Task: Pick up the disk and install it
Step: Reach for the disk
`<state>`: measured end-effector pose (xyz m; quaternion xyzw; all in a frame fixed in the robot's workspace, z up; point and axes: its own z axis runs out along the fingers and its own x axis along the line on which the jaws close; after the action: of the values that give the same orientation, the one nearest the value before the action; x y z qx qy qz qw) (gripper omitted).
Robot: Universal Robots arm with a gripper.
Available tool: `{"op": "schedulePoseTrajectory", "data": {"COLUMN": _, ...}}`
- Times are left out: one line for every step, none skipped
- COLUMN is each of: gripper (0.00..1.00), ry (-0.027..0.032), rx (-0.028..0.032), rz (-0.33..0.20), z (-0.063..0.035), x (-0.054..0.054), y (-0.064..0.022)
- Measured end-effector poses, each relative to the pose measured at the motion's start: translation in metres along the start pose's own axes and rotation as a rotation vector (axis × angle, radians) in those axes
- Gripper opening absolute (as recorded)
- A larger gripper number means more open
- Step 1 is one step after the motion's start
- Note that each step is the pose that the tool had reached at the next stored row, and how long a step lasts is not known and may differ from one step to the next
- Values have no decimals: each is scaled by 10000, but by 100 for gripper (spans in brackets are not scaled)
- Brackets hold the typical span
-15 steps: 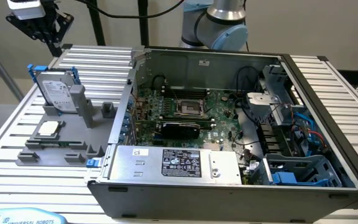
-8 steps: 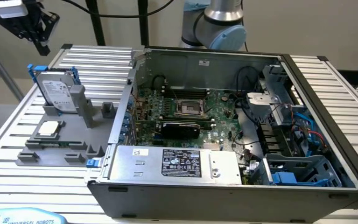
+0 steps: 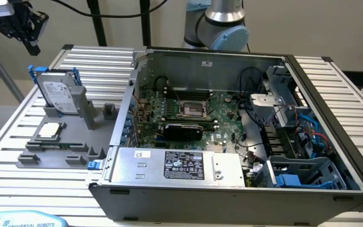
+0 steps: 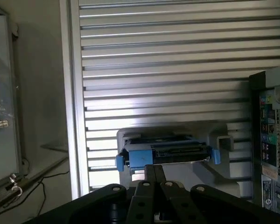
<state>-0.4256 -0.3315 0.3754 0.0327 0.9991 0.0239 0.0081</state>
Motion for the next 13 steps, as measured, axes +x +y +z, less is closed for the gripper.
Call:
{"op": "schedulePoseTrajectory", "data": {"gripper": 11, "ry": 6, "rx": 0, "rz": -41, "z": 2, "x": 7, "y": 0}}
{"op": "schedulePoseTrajectory", "data": {"gripper": 11, "ry": 10, "rx": -1, "rz": -102, "z": 4, "x": 11, "y": -1}}
{"op": "schedulePoseTrajectory", "data": {"gripper": 11, "ry": 17, "rx": -1, "rz": -180, "z": 5, "x": 12, "y": -1}}
{"op": "schedulePoseTrajectory", "data": {"gripper": 11, "ry": 22, "rx": -2, "rz": -268, "z": 7, "x": 15, "y": -1}}
{"op": "schedulePoseTrajectory", "data": {"gripper": 11, "ry": 26, "rx": -4, "rz": -359, "z": 9, "x": 17, "y": -1}}
{"op": "schedulePoseTrajectory", "data": {"gripper": 11, "ry": 31, "rx": -4, "rz": -439, "z": 11, "x": 19, "y": -1}}
{"op": "schedulePoseTrajectory", "data": {"gripper": 11, "ry": 34, "rx": -6, "rz": -502, "z": 13, "x": 20, "y": 1}}
{"op": "schedulePoseTrajectory", "data": {"gripper": 11, "ry": 37, "rx": -7, "rz": -533, "z": 14, "x": 20, "y": 1}}
{"op": "schedulePoseTrajectory", "data": {"gripper": 11, "ry": 38, "rx": -7, "rz": -543, "z": 14, "x": 20, "y": 1}}
{"op": "schedulePoseTrajectory", "data": {"gripper": 11, "ry": 40, "rx": -7, "rz": -554, "z": 14, "x": 21, "y": 1}}
{"op": "schedulePoseTrajectory", "data": {"gripper": 11, "ry": 40, "rx": -7, "rz": -565, "z": 14, "x": 21, "y": 1}}
{"op": "schedulePoseTrajectory", "data": {"gripper": 11, "ry": 40, "rx": -7, "rz": -576, "z": 14, "x": 20, "y": 1}}
{"op": "schedulePoseTrajectory", "data": {"gripper": 11, "ry": 41, "rx": -7, "rz": -588, "z": 14, "x": 20, "y": 1}}
